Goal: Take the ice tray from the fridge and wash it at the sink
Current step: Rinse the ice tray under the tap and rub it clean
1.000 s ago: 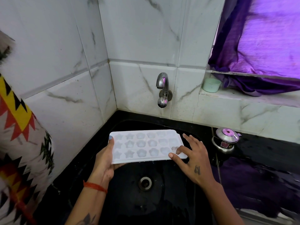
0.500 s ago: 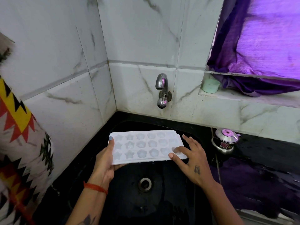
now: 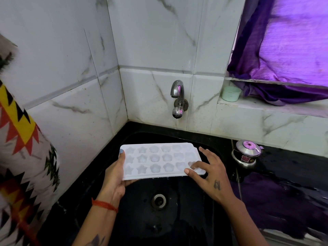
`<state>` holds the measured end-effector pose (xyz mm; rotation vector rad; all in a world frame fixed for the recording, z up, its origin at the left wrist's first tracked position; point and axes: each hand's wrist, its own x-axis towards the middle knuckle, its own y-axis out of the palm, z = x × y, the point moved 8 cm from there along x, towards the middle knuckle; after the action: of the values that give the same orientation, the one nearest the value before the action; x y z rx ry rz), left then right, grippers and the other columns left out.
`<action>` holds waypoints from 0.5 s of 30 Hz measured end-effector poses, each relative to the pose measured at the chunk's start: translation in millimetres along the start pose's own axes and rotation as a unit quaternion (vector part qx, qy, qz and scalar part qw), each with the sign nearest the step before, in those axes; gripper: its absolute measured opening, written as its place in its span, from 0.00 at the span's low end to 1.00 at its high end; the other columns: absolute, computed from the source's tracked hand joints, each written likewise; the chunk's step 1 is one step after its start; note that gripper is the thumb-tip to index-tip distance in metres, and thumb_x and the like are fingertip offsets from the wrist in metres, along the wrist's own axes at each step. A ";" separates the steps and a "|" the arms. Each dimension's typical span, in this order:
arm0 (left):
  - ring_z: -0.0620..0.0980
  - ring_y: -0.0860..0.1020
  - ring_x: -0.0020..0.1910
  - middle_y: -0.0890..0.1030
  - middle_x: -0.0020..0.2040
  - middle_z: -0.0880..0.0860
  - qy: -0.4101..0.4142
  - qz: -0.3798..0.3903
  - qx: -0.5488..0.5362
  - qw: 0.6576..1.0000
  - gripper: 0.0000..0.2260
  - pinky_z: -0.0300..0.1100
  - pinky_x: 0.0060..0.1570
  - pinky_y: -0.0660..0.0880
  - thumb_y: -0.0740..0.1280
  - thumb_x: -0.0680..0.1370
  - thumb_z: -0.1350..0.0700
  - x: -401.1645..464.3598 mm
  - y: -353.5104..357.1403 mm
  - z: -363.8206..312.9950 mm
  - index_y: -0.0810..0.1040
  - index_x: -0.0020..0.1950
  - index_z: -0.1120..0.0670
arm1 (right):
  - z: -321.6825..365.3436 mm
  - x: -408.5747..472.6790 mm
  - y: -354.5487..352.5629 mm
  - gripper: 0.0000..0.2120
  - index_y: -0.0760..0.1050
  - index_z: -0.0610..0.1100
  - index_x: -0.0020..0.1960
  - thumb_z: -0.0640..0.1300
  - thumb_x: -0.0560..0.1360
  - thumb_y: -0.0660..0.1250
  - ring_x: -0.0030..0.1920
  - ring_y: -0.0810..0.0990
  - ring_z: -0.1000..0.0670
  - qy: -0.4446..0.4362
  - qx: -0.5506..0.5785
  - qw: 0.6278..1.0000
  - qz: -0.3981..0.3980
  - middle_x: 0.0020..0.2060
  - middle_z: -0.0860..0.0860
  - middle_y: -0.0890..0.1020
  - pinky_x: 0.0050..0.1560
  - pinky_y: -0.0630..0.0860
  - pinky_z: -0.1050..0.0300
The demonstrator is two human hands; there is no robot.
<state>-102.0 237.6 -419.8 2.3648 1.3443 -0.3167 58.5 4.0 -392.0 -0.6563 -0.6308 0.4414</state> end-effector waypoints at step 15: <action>0.56 0.82 0.45 0.83 0.46 0.57 -0.007 0.000 0.000 1.000 0.17 0.52 0.41 0.79 0.63 0.77 0.42 1.5 3.6 1.2 0.79 0.47 0.56 | 3.2 2.3 -9.0 0.20 0.79 0.55 0.44 0.69 0.68 0.60 0.72 0.64 0.48 -0.008 -0.008 1.000 -0.023 0.70 0.50 0.70 0.68 0.63 0.37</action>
<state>-98.1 236.5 -420.7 2.3587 1.3367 -0.3329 59.7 0.2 -383.0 -0.6520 -0.6634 0.3996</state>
